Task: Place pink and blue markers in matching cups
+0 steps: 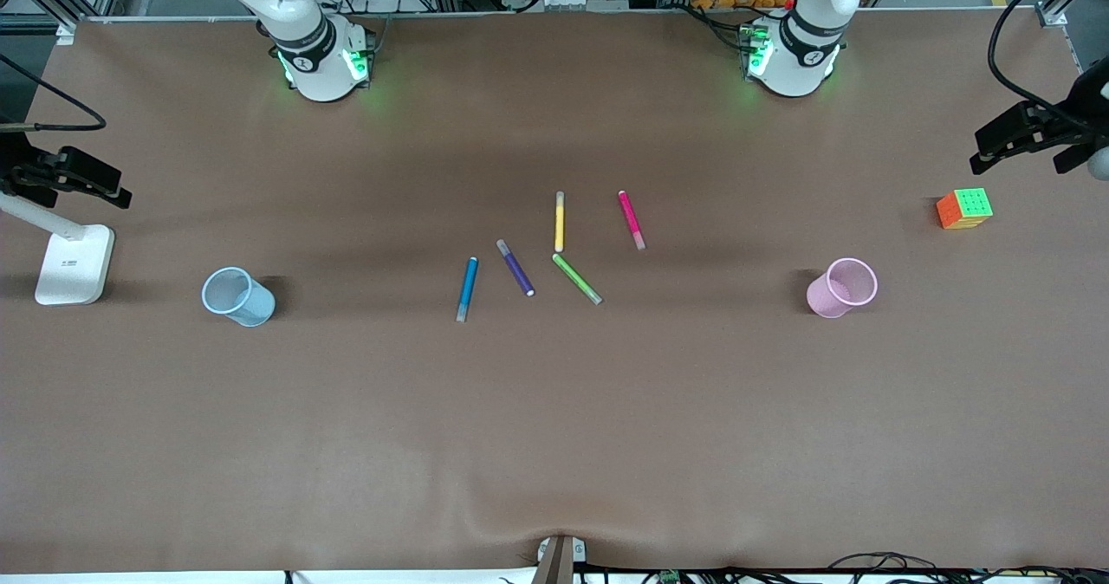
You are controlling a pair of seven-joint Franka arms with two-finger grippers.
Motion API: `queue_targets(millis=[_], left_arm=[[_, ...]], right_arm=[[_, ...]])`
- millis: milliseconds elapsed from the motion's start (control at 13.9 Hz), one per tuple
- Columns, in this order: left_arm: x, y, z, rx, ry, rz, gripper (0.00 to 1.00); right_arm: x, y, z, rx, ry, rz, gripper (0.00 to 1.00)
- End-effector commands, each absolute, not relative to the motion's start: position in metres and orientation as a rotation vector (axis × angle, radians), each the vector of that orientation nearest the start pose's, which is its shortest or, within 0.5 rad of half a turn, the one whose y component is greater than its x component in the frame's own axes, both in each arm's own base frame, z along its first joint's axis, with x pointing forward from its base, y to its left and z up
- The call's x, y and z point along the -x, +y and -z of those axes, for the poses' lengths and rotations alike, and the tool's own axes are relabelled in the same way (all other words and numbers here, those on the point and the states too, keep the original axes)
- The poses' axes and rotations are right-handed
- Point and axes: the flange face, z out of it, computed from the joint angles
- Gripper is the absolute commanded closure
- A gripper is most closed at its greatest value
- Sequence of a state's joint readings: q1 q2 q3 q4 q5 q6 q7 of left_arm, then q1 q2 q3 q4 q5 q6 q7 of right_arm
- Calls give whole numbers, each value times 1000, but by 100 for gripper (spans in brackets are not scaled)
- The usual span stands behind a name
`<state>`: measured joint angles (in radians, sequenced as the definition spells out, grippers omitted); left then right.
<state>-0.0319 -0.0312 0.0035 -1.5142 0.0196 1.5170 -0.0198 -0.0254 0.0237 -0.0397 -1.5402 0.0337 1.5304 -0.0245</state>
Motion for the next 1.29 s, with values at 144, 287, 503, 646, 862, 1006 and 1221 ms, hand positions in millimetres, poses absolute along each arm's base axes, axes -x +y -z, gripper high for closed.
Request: queue_targets(millis=[144,287,503,646,862,1006,1221], left_arm=[[-544,-1,-668,3154,-22,43,0],[-546,-5,-656,3153,-27,-24,0],[-550,-17,-630,3148,-6,-140,0],[-566,-29,-597,3165,-26,-231,0],[-587,-41,-557,3204,-64,-313,0],[-593,-55,-543,3262,-105,-353,0],[-587,-107,-516,3205,-245,-368,0]], right_arm=[[-555,-31,-622,3108,61,-48,0],[-555,-32,-621,3108,63,-50,0],[-556,-32,-618,3107,64,-57,0],[-558,-31,-607,3107,62,-65,0],[-562,-32,-587,3104,74,-93,0],[-581,-43,-558,3098,109,-135,0],[-610,-21,-524,3102,56,-136,0]])
